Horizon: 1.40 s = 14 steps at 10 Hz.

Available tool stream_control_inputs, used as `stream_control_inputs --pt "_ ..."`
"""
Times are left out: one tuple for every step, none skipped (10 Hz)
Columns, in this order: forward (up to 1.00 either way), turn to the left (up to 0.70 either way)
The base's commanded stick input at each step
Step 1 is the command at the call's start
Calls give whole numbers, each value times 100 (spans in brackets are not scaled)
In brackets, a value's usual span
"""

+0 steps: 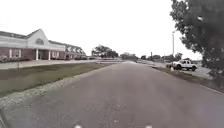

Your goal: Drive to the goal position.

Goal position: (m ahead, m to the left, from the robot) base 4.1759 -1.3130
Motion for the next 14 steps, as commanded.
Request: stream_control_inputs --pt "70 0" --pt "70 0" --pt "70 0" --pt "70 0" --pt "70 0" --pt "70 0" --pt "70 0" --pt "70 0" --pt "70 0" --pt "70 0" --pt "70 0" --pt "70 0" --pt "70 0" --pt "70 0"
